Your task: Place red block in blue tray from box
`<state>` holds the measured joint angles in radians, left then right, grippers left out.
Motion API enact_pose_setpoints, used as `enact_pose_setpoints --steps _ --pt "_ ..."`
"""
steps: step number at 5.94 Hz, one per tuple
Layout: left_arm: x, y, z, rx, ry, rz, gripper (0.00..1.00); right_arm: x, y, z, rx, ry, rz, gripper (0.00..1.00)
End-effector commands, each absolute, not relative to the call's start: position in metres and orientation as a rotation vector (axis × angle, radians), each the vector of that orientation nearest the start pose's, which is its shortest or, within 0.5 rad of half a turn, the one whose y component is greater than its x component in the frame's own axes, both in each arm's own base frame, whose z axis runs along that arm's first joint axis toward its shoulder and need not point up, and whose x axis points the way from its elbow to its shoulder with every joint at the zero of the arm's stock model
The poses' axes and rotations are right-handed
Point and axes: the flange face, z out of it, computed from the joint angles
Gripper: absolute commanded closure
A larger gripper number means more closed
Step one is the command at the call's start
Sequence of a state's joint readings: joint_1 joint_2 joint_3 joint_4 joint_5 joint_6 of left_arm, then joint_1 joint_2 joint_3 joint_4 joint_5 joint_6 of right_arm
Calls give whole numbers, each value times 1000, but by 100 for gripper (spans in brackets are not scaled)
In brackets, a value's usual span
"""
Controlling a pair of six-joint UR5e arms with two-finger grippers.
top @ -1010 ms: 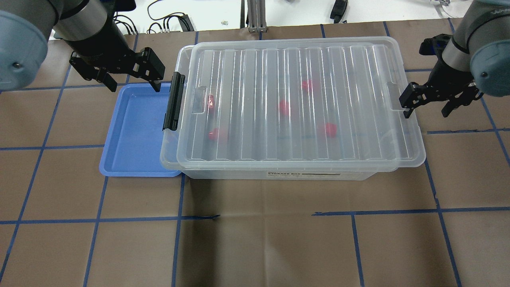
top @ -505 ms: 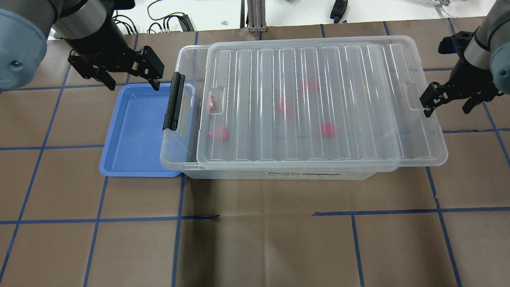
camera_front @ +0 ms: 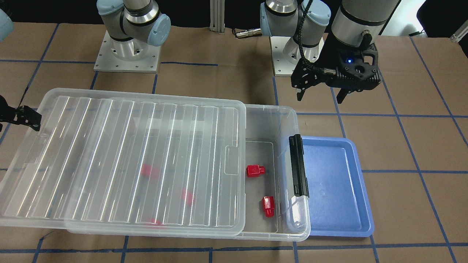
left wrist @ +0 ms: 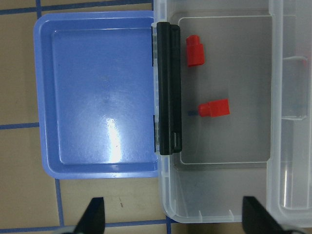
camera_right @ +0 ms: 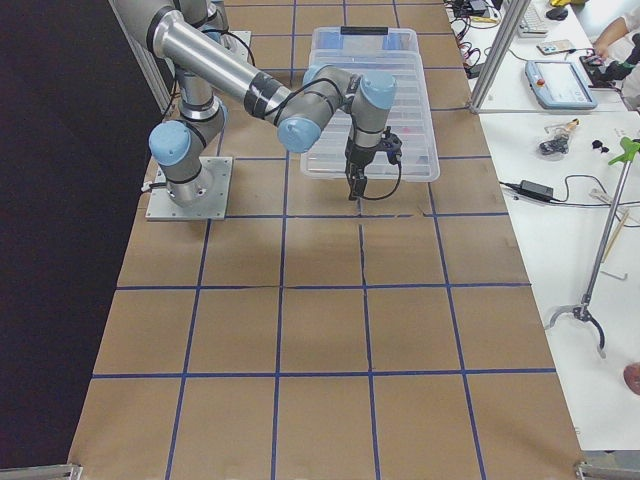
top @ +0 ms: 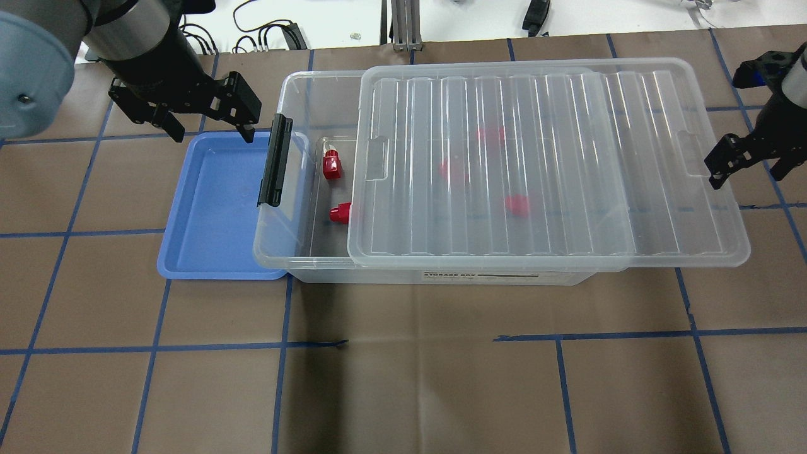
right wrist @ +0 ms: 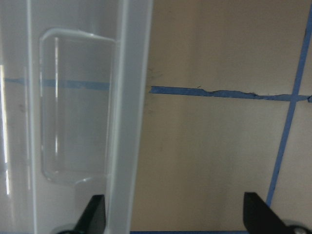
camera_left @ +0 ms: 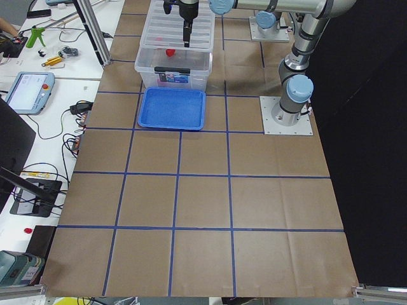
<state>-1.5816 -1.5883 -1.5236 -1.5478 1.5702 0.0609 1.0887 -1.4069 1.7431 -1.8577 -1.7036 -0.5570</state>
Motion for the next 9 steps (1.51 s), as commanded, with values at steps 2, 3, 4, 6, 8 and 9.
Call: enact_pose_setpoints --steps 2,3,4,6,8,9 --pt "-144 -500 497 325 3132 -54 1 -190 -544 356 -208 3271 152 0" --pt "-144 -497 486 489 3112 -27 1 -200 -547 361 -247 3275 143 0" --pt "-144 -496 482 683 3072 -17 1 -210 -544 365 -257 3290 161 0" --pt "-145 -498 468 1001 2988 -7 1 -213 -543 371 -256 3299 149 0" --pt "-149 -498 460 1476 2824 -16 1 -210 -545 434 -208 3329 112 0" --pt "-150 -499 458 1762 2657 -18 1 -195 -544 468 -82 3306 136 0"
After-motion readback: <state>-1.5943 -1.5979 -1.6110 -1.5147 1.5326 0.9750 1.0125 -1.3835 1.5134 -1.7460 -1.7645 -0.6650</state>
